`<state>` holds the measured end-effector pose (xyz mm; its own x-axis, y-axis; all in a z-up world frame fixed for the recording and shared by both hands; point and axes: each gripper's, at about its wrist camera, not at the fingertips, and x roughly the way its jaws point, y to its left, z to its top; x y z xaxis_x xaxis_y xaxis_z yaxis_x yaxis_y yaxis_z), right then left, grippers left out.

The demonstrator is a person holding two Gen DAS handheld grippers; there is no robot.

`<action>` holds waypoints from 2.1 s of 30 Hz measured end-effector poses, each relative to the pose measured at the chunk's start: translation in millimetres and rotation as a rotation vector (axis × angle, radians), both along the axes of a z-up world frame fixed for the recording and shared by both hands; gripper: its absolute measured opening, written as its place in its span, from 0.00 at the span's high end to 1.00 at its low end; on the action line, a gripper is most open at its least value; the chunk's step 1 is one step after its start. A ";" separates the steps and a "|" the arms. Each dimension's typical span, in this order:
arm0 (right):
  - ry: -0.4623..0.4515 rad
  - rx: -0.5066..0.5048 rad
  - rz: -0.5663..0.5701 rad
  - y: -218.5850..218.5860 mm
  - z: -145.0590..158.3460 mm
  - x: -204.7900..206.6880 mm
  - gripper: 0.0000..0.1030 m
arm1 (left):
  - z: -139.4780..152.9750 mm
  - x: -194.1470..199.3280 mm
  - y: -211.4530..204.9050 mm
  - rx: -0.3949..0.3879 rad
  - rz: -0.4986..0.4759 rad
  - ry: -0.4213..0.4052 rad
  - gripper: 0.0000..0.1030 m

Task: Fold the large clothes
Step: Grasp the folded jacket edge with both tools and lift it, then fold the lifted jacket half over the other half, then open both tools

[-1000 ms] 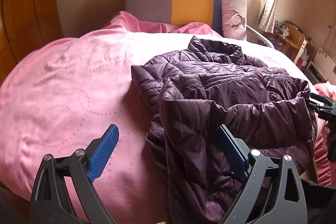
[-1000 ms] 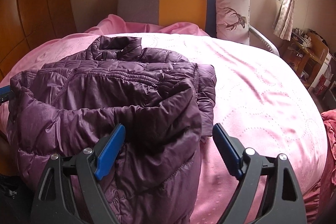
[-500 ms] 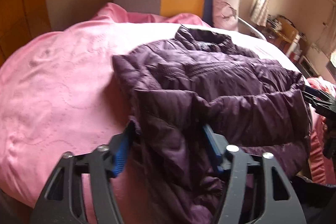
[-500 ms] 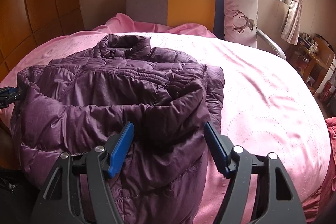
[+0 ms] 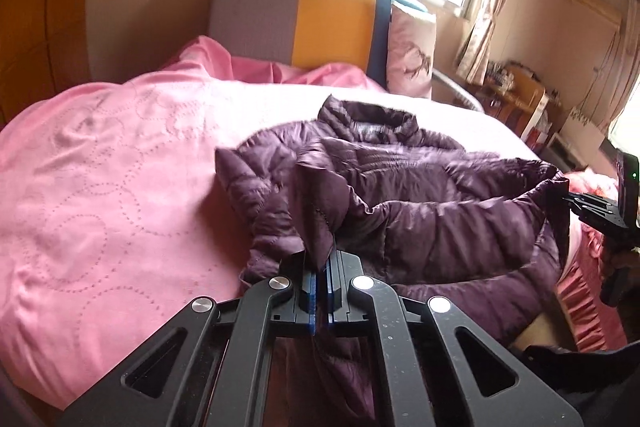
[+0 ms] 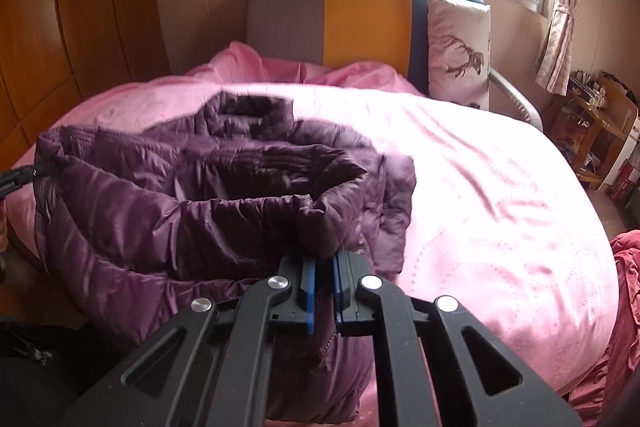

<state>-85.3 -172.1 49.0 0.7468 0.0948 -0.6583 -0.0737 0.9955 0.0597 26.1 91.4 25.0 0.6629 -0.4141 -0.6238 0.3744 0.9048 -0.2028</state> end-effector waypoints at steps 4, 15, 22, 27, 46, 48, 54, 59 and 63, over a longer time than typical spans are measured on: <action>-0.082 0.033 -0.007 -6.9 33.7 -5.4 0.94 | 25.3 -3.4 14.3 -0.058 0.016 -0.042 0.98; -0.153 0.164 -0.073 -28.4 62.3 72.6 0.94 | 60.1 61.4 21.0 -0.139 0.073 -0.055 0.98; -0.115 0.163 -0.142 -35.7 43.7 139.5 0.94 | 49.1 131.2 5.2 -0.124 0.130 -0.007 0.98; -0.020 0.196 -0.189 -46.7 9.9 185.9 0.94 | 15.4 177.6 -7.6 -0.078 0.178 0.076 0.98; 0.164 0.186 -0.271 -56.1 -112.1 245.9 0.92 | -87.0 225.9 -25.8 0.010 0.239 0.226 0.98; 0.169 0.198 -0.272 -58.9 -115.7 247.8 0.92 | -91.3 224.6 -25.7 0.002 0.247 0.215 0.98; 0.181 0.180 -0.271 -58.3 -112.1 250.2 0.89 | -93.0 223.8 -27.4 0.015 0.264 0.212 0.96; 0.177 0.152 -0.277 -59.8 -91.9 245.6 0.67 | -72.1 219.6 -20.0 0.031 0.322 0.228 0.80; 0.085 0.132 -0.278 -54.4 -59.9 227.5 0.57 | -40.5 196.4 -11.1 0.028 0.418 0.143 0.45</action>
<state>142.2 -226.6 -10.9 0.6987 -0.0169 -0.7152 0.2112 0.9600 0.1837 222.6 80.4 -15.4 0.6763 -0.1105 -0.7283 -0.0551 0.9783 -0.1996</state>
